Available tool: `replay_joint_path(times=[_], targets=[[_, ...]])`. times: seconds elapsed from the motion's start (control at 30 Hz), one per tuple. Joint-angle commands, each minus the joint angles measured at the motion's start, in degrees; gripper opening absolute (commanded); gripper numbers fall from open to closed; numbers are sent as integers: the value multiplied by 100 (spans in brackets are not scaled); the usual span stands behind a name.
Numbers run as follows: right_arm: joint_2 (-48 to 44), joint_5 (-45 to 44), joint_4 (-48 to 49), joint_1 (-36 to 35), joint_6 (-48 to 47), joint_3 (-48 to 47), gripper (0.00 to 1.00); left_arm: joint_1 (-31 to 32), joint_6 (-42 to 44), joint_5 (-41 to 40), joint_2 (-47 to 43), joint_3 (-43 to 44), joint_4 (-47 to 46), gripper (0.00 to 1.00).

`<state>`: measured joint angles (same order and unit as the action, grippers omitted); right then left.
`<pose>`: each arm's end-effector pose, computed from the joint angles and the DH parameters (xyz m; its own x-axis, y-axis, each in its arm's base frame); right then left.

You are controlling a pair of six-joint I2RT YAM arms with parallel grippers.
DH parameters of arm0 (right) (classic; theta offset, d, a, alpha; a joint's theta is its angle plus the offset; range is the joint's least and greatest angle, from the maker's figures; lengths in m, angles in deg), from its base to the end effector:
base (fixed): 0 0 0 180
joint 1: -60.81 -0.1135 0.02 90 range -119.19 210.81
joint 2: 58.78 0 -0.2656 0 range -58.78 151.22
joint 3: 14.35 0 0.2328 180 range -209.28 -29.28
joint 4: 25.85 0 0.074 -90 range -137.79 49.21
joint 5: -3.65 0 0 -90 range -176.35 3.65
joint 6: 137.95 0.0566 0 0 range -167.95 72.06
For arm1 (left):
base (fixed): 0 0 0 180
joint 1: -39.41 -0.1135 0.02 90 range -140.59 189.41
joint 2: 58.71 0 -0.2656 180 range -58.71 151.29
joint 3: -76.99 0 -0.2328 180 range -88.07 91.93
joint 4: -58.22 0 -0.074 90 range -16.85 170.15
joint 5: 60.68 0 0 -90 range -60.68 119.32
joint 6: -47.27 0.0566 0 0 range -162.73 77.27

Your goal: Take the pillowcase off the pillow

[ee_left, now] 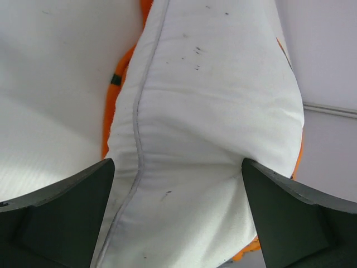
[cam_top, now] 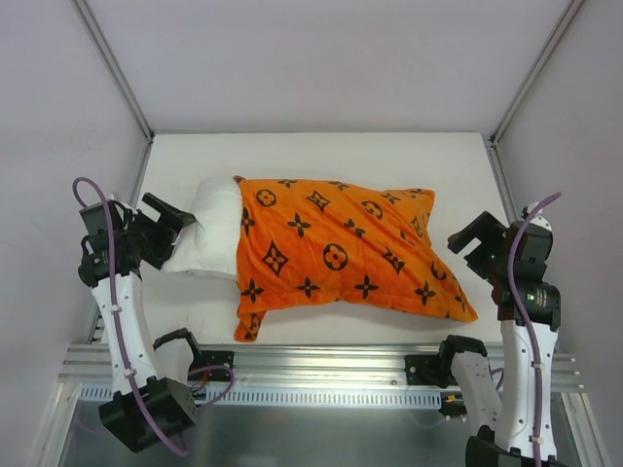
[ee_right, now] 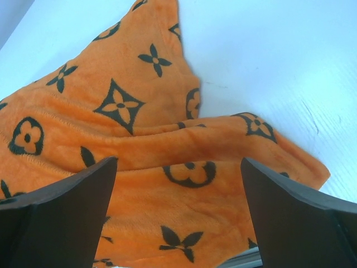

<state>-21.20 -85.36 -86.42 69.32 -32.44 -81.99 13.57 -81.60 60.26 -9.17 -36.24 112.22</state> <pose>0.1223 -0.0173 0.3258 -0.4482 0.3374 -0.8278 0.2627 0.9349 0.2388 0.1640 0.0471 0.3112 -0.4175 -0.8002 -0.4305 -0.3406 0.5770 -0.7423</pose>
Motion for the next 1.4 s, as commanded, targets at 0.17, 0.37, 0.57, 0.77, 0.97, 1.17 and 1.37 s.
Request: replay_joint_path(times=[0.17,0.37,0.57,0.77,0.97,1.17,1.37], targets=[[240,-369,282,-1174,189,-354,98,1580,767,-2782,249,1337,610,99],[1171,-2302,11,-3511,295,-951,98,2865,907,-4701,785,1864,1199,97],[3015,-2868,-236,-5489,23,-2409,100,2989,1119,-3500,1365,1796,1156,97],[4862,-2614,-316,-6212,-302,-3939,99,3077,899,-2558,1366,1085,629,92],[5821,-2306,-315,-6230,-399,-4354,80,3086,916,-2268,1418,802,479,48],[5121,-2946,-324,-5994,48,-3713,1,3086,864,-2259,1366,679,452,0],[3117,-3351,247,-5292,549,-2123,1,3068,785,-2900,1163,749,391,0]])
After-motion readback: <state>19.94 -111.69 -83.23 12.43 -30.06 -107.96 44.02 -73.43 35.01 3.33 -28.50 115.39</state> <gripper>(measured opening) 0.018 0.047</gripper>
